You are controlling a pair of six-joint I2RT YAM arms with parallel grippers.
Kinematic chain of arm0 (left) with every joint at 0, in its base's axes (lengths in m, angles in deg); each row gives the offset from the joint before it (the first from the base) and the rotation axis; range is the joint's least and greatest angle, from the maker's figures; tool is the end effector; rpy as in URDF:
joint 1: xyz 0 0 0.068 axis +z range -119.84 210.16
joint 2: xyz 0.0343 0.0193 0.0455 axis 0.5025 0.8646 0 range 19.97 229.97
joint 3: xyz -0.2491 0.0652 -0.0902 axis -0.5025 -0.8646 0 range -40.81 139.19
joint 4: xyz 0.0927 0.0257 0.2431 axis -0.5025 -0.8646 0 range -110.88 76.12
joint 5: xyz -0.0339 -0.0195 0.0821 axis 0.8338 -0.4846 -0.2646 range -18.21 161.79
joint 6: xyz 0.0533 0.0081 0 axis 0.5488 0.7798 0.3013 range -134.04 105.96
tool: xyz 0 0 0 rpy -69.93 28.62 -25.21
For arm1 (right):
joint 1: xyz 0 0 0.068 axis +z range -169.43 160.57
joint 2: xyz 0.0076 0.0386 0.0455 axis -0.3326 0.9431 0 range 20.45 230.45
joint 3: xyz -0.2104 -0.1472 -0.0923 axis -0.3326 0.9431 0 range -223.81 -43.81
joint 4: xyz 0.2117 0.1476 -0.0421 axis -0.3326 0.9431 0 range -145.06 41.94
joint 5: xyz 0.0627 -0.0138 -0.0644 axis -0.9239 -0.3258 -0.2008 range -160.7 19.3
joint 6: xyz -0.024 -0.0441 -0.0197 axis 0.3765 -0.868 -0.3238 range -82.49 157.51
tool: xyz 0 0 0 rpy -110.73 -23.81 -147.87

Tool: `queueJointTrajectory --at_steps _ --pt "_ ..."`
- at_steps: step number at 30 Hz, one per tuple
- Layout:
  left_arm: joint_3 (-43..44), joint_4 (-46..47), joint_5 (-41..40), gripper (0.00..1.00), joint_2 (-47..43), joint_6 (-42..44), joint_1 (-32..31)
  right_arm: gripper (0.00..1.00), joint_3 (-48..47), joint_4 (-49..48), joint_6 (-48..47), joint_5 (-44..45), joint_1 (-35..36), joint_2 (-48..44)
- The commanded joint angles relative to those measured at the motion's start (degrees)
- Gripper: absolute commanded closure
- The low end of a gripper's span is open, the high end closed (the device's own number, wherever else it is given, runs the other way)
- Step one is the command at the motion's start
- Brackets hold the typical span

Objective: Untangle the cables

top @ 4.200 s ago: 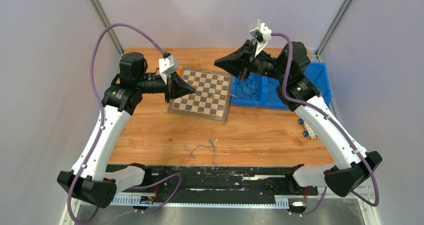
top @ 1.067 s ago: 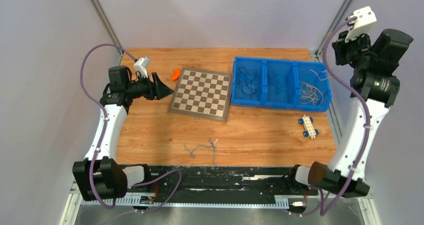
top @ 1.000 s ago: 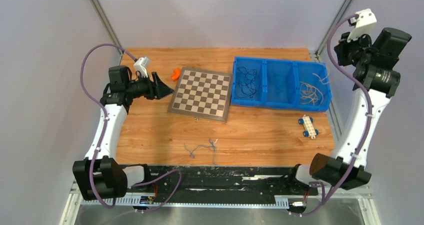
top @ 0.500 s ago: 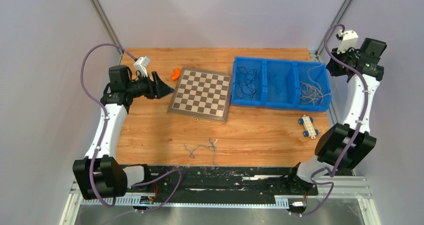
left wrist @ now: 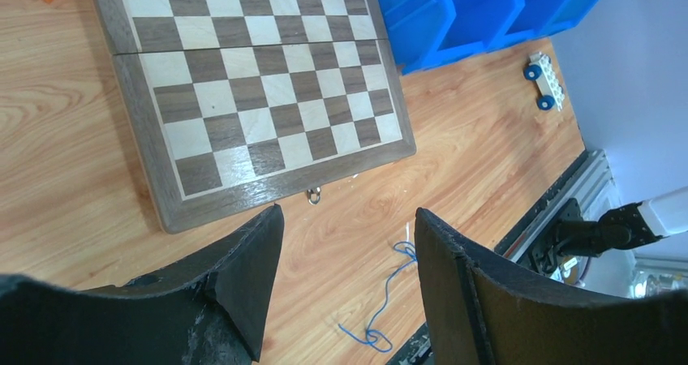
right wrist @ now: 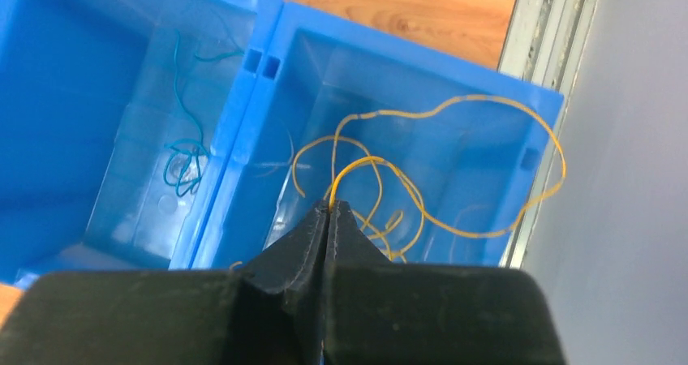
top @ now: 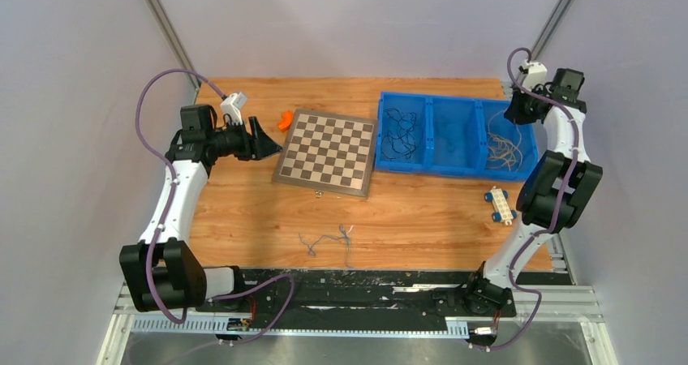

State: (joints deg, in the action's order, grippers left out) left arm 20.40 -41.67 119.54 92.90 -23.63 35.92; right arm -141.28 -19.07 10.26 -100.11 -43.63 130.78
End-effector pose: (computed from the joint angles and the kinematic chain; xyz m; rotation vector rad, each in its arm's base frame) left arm 0.2713 0.0009 0.3126 0.1550 2.1545 -0.9686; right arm 0.4022 -0.1616 0.2859 -0.2853 2.2741 0.1677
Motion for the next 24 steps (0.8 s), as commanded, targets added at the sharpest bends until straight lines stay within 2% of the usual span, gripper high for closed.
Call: queueJointTrajectory --at_steps 1,7,12,15,18,24 --pt "2.1 -1.0 -0.2 0.31 0.4 2.5 0.4 1.00 -0.4 -9.9 -0.3 -3.3 1.2 0.6" --pt "1.7 -1.2 -0.3 0.30 1.0 2.9 0.4 1.00 10.3 -22.1 -1.6 -4.0 1.7 -2.5" --pt "2.0 -1.6 -0.5 0.30 1.4 3.2 0.4 0.97 14.4 -23.2 -4.1 -2.3 1.7 -3.3" --pt "2.5 -2.0 0.3 0.29 1.8 3.5 0.4 0.74 14.7 -21.7 -2.9 -2.0 1.6 -5.0" --pt "2.9 -2.7 0.7 0.29 1.7 3.8 0.4 0.60 13.8 -18.4 -2.4 -2.7 1.6 -8.0" --pt "2.1 -5.7 -0.4 0.26 0.1 8.8 0.4 0.24 13.1 -12.6 -2.6 -3.3 1.6 -15.4"
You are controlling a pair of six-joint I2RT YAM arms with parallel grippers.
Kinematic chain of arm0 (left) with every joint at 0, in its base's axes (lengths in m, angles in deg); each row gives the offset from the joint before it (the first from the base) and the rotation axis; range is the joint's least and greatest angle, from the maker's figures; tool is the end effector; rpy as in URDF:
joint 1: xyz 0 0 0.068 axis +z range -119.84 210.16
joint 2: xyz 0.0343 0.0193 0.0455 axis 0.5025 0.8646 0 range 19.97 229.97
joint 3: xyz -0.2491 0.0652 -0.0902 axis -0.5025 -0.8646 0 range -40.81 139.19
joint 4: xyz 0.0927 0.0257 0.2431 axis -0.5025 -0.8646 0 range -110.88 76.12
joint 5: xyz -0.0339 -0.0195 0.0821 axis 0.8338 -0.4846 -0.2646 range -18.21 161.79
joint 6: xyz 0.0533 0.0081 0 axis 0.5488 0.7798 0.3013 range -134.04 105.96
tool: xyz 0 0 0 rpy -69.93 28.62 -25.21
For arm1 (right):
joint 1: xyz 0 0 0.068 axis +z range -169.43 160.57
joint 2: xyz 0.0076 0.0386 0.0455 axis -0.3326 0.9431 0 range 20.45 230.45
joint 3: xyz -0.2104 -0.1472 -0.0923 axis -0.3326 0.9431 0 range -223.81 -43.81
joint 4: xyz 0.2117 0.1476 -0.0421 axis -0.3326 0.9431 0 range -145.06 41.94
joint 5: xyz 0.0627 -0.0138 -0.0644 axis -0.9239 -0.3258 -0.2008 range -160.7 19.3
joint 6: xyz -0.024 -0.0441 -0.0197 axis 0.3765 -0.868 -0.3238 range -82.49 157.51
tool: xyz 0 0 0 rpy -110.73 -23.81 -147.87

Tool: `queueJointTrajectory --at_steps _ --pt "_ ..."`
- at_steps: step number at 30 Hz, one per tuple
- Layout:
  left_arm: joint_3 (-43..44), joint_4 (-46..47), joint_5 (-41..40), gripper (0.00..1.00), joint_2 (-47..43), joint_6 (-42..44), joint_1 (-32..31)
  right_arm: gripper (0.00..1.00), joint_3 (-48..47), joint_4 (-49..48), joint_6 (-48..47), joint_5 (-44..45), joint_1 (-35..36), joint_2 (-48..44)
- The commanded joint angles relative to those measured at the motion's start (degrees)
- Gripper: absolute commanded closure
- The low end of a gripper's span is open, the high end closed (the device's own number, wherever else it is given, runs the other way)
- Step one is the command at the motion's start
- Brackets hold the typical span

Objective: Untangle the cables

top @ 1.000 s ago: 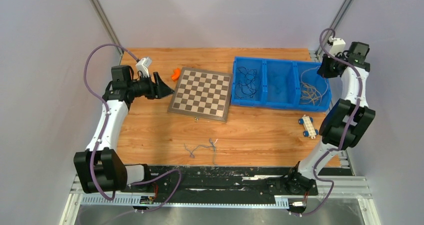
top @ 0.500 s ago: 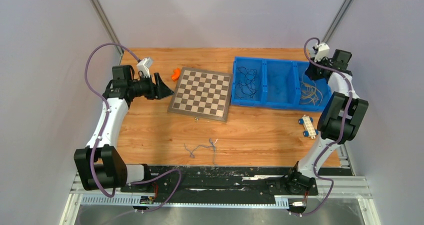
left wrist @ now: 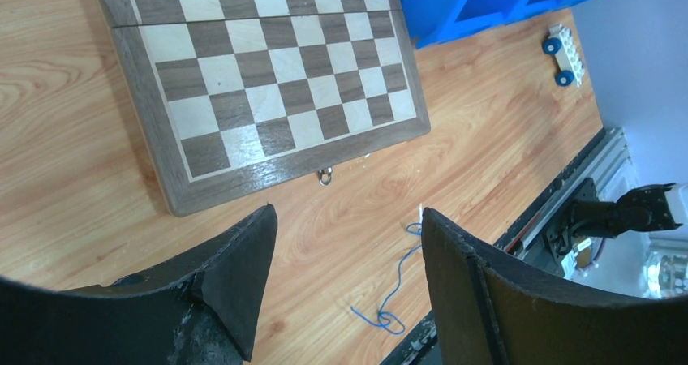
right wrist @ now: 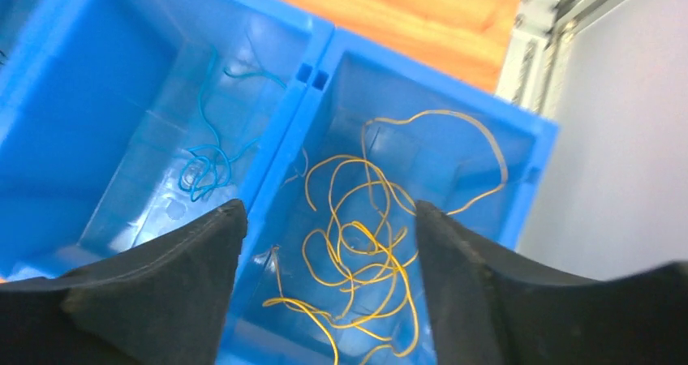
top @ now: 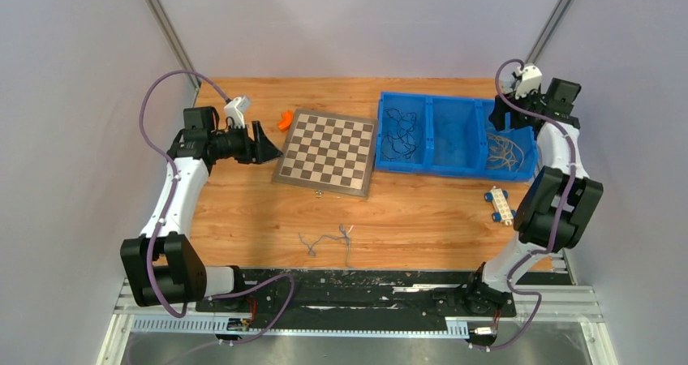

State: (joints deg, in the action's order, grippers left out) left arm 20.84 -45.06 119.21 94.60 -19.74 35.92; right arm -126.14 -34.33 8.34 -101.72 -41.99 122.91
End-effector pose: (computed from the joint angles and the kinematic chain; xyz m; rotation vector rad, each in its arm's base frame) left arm 0.2738 0.0013 0.3032 0.1850 2.2069 -0.9556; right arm 0.3826 -0.1391 0.2749 -0.3964 2.1314 0.1081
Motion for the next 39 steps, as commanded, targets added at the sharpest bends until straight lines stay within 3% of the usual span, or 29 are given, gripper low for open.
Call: queueJointTrajectory --at_steps 1,5,9,12,14,16,20,22,23,26,29,35,39 --pt "1.3 -3.4 -0.1 0.25 -1.9 6.2 0.4 0.18 -2.2 3.7 -0.7 -1.7 0.0 -8.6" --pt "-0.2 -7.9 0.3 0.19 -4.2 14.7 0.4 0.02 -4.5 10.6 -1.6 -4.8 0.1 -13.1" --pt "-2.4 -14.9 1.7 0.15 -7.4 26.7 0.3 0.00 -5.6 24.1 -5.3 -11.1 4.9 -18.2" --pt "-4.8 -20.4 4.7 0.15 -10.6 38.9 0.2 0.00 -0.6 30.0 -8.4 -10.9 15.1 -22.9" --pt "-7.3 -24.5 5.1 0.15 -12.7 46.5 -0.4 0.00 4.5 30.5 -9.1 -9.8 25.5 -26.1" --pt "-10.0 -25.5 3.5 0.15 -15.0 49.3 -0.9 0.00 9.6 29.3 -9.7 -8.0 34.0 -28.6" --pt "-12.7 -20.9 1.7 0.13 -18.2 43.1 -0.9 0.00 17.8 22.2 -5.6 -1.4 50.5 -28.7" --pt "-13.8 -15.3 -0.1 0.13 -19.3 34.7 -0.7 0.01 19.9 18.3 -0.8 3.4 58.8 -26.0" --pt "-14.8 -13.2 -3.1 0.13 -19.8 28.0 -0.6 0.01 20.4 16.6 0.7 3.3 61.0 -24.9" --pt "-16.7 -6.4 -8.7 0.12 -20.5 19.0 0.8 0.01 21.7 13.4 2.8 5.2 66.9 -22.9" --pt "-17.5 -3.9 -12.9 0.12 -20.7 11.7 3.5 0.01 21.3 11.7 5.2 8.4 71.8 -17.9" --pt "-18.4 -2.1 -12.7 0.12 -21.2 5.5 4.1 0.04 17.2 8.4 11.8 12.3 76.7 -6.4" --pt "-18.3 -2.0 -12.9 0.12 -21.6 4.3 4.2 0.18 17.7 6.4 12.1 13.3 77.1 -2.5"
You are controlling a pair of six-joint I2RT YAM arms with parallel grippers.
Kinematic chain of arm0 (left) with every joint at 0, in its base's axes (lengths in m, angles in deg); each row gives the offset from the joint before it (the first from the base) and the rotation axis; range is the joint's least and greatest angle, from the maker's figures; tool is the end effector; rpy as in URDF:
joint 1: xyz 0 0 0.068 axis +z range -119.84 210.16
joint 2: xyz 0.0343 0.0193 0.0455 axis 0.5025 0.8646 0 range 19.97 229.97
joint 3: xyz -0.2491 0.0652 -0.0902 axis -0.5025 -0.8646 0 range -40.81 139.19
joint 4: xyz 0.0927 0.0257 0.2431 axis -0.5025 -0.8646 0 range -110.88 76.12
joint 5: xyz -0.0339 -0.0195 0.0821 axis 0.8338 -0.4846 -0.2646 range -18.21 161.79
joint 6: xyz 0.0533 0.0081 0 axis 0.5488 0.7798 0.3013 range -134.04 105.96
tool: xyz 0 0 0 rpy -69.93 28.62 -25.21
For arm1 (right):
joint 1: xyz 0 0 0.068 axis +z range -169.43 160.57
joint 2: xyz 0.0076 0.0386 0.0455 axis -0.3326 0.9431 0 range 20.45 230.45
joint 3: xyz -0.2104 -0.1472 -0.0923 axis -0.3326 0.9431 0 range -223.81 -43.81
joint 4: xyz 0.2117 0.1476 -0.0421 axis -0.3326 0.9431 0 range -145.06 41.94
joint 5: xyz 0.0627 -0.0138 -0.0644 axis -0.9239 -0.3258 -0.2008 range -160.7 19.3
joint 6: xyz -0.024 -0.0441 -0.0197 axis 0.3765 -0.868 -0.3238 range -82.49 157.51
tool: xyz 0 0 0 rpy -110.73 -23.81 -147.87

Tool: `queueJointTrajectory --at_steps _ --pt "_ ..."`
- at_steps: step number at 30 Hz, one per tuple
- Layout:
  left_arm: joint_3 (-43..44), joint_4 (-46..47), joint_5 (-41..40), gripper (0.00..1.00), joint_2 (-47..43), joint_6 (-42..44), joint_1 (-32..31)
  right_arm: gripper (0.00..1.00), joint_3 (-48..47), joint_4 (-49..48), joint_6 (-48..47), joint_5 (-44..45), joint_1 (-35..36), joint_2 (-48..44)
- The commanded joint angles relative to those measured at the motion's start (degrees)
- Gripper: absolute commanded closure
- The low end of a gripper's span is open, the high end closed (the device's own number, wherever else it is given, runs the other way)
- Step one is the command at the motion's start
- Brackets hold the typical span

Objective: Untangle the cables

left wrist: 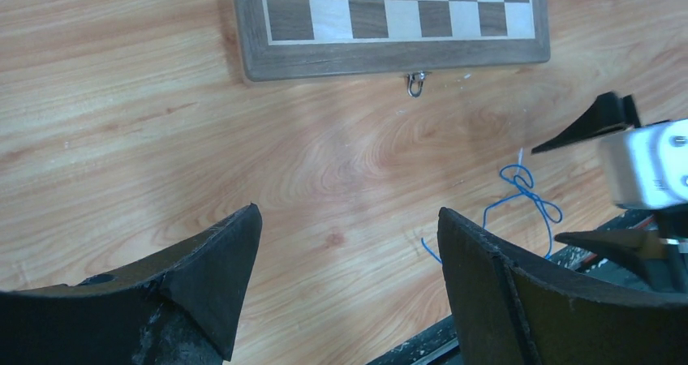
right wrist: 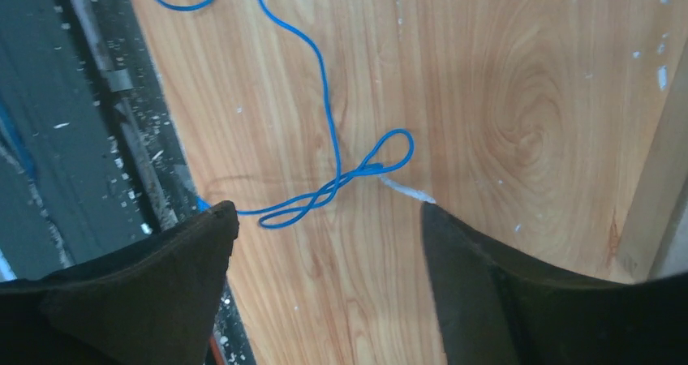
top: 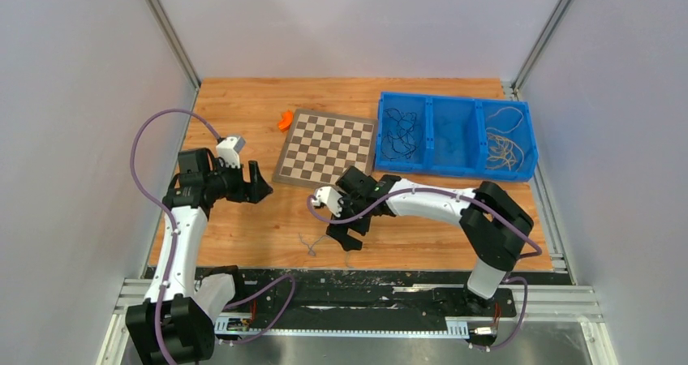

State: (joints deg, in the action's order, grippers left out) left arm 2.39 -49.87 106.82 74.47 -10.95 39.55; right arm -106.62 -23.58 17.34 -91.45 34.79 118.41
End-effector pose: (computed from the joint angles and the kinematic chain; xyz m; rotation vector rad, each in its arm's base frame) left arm 0.1894 0.0106 0.2635 0.1552 2.2847 -0.6162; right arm 0.1851 0.2783 0.1844 -1.7674 2.1546 0.6562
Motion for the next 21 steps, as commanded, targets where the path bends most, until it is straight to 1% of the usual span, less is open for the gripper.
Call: queueJointTrajectory --at_steps 1,3,5,7,8,10,14,17,18,21 --pt "0.4 2.6 -0.5 0.12 -1.4 -4.2 0.5 0.26 -1.7 -4.5 2.8 3.9 0.3 2.7" --pt "0.8 2.3 -0.5 0.12 -1.2 -4.0 0.5 0.46 -1.5 -4.2 2.1 5.4 0.1 3.1" --pt "1.1 2.2 -0.4 0.12 -1.1 -3.8 0.5 0.67 -1.1 -3.8 1.3 5.5 -0.5 1.6" --pt "1.3 2.4 -0.2 0.12 -0.8 -3.7 0.6 0.91 -0.8 -3.4 0.2 5.1 -1.8 -1.3" --pt "1.3 2.8 0.0 0.12 -0.7 -3.7 0.6 0.99 -0.6 -3.3 -0.5 4.6 -2.8 -2.9" --pt "1.5 3.4 0.5 0.13 -0.3 -3.9 0.5 1.00 -0.3 -2.9 -2.3 2.2 -5.9 -6.4" --pt "2.5 4.6 2.0 0.13 1.3 -4.4 0.5 1.00 -2.2 -1.0 -4.8 -5.8 -15.2 -14.0" --pt "3.4 5.8 3.1 0.13 3.1 -5.0 0.5 1.00 -6.8 2.3 -5.8 -8.5 -22.4 -18.0" --pt "3.8 6.1 3.3 0.13 3.7 -5.3 0.5 1.00 -9.5 3.1 -5.8 -9.5 -25.9 -18.8" --pt "4.5 7.5 4.2 0.13 5.0 -6.2 0.5 1.00 -15.1 4.9 -4.7 -10.2 -33.1 -20.4"
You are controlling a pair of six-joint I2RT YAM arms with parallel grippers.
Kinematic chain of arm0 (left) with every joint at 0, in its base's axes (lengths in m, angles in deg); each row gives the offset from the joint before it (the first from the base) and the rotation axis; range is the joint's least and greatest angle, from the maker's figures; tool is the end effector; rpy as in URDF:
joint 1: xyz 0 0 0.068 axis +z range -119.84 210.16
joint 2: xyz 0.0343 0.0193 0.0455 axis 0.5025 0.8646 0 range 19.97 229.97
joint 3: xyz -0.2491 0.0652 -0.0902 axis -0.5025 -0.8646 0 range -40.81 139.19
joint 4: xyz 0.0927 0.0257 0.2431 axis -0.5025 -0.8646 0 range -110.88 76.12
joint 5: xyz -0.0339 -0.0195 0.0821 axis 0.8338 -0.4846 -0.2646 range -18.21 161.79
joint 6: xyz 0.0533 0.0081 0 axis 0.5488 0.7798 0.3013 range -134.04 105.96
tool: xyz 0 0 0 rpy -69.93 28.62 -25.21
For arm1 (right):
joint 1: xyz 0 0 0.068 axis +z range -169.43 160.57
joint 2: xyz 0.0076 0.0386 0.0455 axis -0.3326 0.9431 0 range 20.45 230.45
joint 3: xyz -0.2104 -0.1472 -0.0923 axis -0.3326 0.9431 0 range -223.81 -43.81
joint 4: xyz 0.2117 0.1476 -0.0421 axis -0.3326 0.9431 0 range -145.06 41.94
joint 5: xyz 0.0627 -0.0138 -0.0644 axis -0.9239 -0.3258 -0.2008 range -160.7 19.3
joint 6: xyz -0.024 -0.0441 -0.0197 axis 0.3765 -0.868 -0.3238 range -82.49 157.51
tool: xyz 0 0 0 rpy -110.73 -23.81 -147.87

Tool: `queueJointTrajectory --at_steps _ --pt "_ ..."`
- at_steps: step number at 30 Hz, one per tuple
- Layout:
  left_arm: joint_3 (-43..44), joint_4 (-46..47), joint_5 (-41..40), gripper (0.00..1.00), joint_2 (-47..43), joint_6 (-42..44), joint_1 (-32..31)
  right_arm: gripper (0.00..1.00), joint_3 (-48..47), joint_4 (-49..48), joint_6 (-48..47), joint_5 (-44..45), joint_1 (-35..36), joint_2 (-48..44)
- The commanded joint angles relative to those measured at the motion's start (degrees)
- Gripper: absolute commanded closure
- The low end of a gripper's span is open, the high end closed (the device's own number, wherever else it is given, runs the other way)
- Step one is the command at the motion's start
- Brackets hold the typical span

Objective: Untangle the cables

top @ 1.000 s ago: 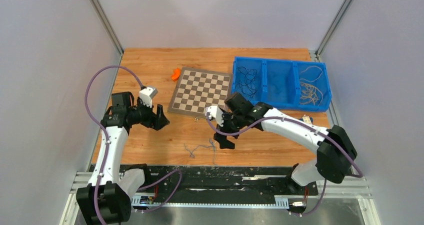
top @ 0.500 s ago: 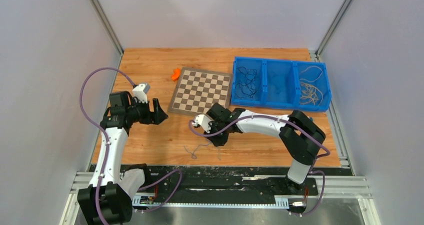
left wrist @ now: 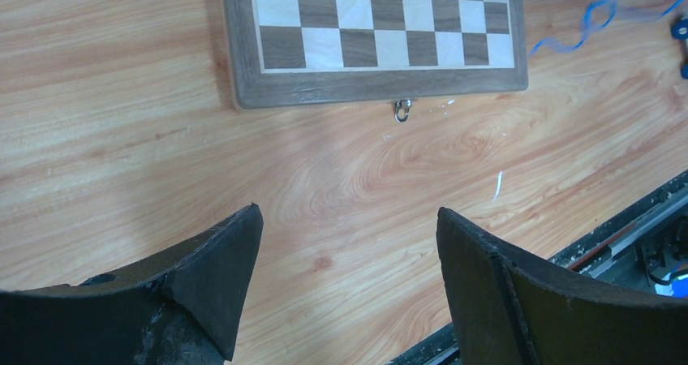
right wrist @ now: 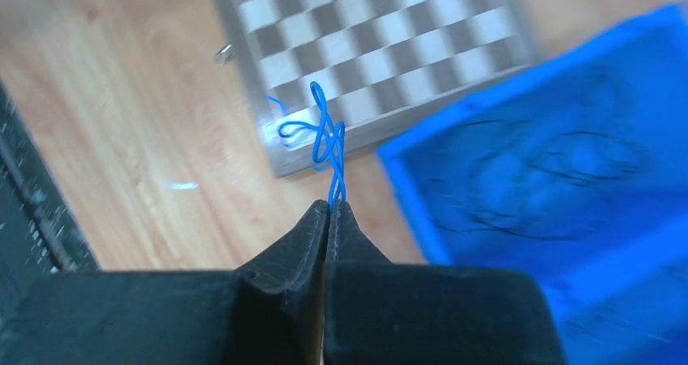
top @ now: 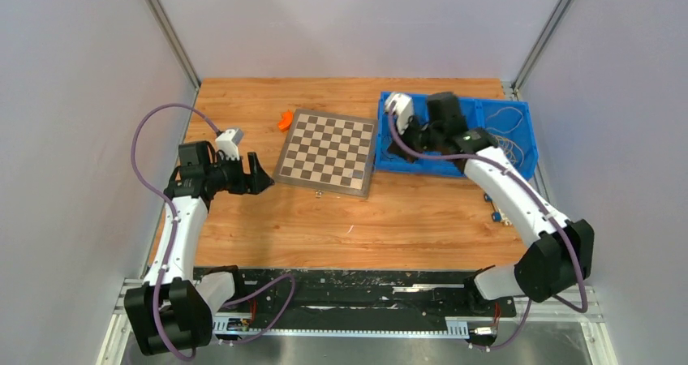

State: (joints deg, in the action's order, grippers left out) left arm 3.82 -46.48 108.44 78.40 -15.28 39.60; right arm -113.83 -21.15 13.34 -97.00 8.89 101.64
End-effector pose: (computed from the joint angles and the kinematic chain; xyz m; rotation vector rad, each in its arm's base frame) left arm 0.2054 0.0126 0.2640 0.0878 2.2768 -0.6814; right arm 0.2622 0.1592 0.3108 -1.2243 1.9777 0.5753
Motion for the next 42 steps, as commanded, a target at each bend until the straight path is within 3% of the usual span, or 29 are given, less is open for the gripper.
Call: queueJointTrajectory --at_steps 1,8,11,18,26,28,31,32,42 --pt "3.3 4.4 2.6 0.13 1.7 -2.5 0.5 1.00 -9.9 2.8 -0.3 -4.9 -10.1 -3.7" --pt "5.3 6.6 3.4 0.10 5.2 -5.5 0.5 1.00 -20.8 3.5 -3.0 -2.7 -29.8 -0.5" --pt "7.3 6.4 3.2 0.01 7.0 -6.2 0.5 1.00 -22.8 3.7 -5.1 0.9 -34.1 2.6" --pt "9.6 6.5 2.9 0.00 8.9 -7.5 0.5 1.00 -20.8 1.4 -10.1 11.0 -35.1 11.7" --pt "10.3 4.8 1.5 0.00 7.9 -5.0 0.5 1.00 -22.6 -0.6 -8.4 12.0 -32.8 22.3" --pt "10.1 4.2 1.2 0.00 6.9 -4.1 0.5 0.93 -22.6 0.0 -7.7 11.1 -32.2 23.1" --pt "9.8 3.0 0.6 0.00 5.4 -2.8 0.5 0.63 -23.8 2.2 -5.4 8.0 -32.1 22.9" --pt "9.7 2.7 0.5 0.00 4.6 -2.0 0.5 0.58 -24.6 3.1 -5.0 7.4 -32.1 22.6" --pt "15.3 -7.3 4.3 0.00 6.1 1.1 0.5 0.32 -25.6 11.3 -1.3 2.8 -32.2 12.0"
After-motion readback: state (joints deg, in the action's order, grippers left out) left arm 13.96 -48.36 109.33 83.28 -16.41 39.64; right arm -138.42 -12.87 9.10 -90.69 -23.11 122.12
